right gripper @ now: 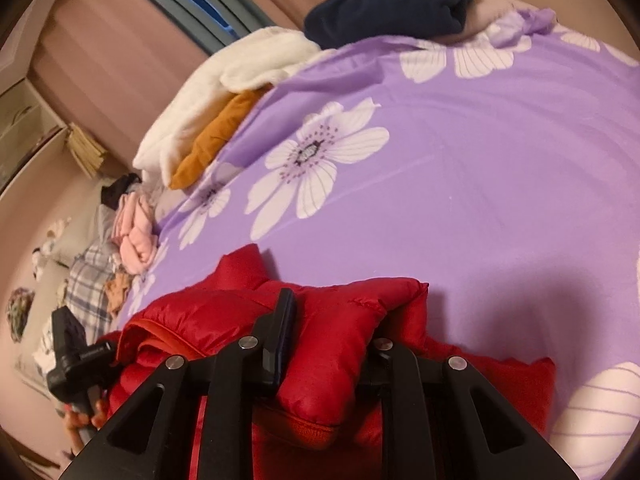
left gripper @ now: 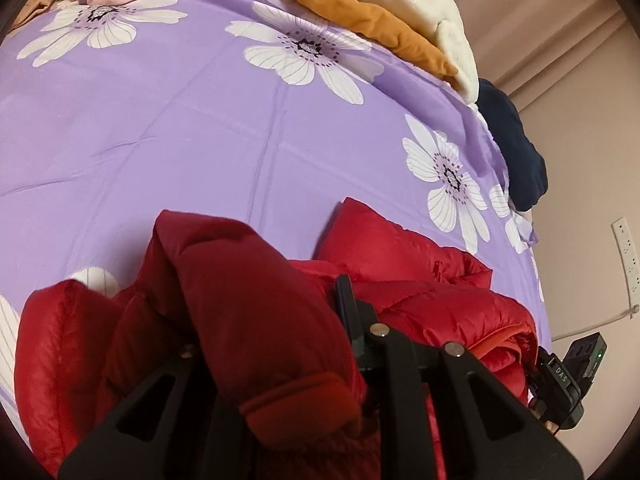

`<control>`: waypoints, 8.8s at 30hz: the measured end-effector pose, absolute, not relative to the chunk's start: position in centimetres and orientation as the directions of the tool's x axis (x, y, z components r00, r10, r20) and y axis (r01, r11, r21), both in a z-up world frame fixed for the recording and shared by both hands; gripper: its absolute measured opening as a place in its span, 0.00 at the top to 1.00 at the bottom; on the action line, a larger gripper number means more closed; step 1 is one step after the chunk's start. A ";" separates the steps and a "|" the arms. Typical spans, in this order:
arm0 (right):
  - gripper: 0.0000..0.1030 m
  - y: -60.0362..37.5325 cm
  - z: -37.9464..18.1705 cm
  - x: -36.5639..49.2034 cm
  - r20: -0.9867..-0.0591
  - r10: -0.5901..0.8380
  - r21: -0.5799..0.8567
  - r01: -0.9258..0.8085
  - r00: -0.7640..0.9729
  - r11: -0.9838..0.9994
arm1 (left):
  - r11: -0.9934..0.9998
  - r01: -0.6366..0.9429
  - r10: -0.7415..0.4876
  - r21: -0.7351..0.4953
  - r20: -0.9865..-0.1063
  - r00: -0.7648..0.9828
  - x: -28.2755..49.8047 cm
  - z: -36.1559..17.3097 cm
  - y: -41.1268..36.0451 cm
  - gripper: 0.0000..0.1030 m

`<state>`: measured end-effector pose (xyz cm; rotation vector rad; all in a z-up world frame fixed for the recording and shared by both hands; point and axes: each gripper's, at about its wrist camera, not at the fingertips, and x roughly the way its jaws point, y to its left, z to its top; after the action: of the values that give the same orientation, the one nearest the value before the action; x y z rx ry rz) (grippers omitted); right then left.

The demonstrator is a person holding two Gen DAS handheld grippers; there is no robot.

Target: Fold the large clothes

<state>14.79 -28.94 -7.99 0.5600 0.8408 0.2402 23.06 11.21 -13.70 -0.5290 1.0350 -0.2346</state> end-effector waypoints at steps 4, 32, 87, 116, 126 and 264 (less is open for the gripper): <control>0.81 -29.5 -8.3 15.4 -0.636 0.449 0.598 0.033 0.627 0.801 | 0.828 -0.077 -0.459 -0.556 -0.749 0.478 23.6 -14.0 11.7 0.83; 0.31 -27.7 -0.5 8.7 -0.604 0.298 0.370 -0.071 0.739 0.926 | 0.952 0.056 -0.268 -0.302 -0.727 0.632 13.8 -5.8 10.3 0.35; 0.56 -23.6 -5.2 -0.1 -0.707 0.257 0.172 -0.192 0.659 0.966 | 0.916 0.013 -0.318 -0.401 -0.705 0.634 1.9 -10.2 12.7 0.45; 0.55 -14.1 -1.2 3.1 -0.586 0.440 0.193 -0.410 0.680 0.892 | 0.494 -0.324 -0.478 -0.807 -0.563 0.674 4.6 -15.6 20.2 0.28; 0.85 -10.8 -5.7 6.8 -0.661 0.356 0.210 -0.293 0.661 0.933 | 0.637 -0.284 -0.416 -0.717 -0.630 0.656 6.2 -14.0 19.4 0.57; 0.78 -25.2 -3.5 -2.8 -0.618 0.459 0.310 -0.339 0.638 0.888 | 0.891 0.401 -0.412 -0.213 -0.749 0.518 14.4 -8.7 -9.8 0.68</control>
<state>-2.78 -25.18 -3.48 0.1706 0.7515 0.4581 14.35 -9.77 -8.66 -0.0138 0.9022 -0.4880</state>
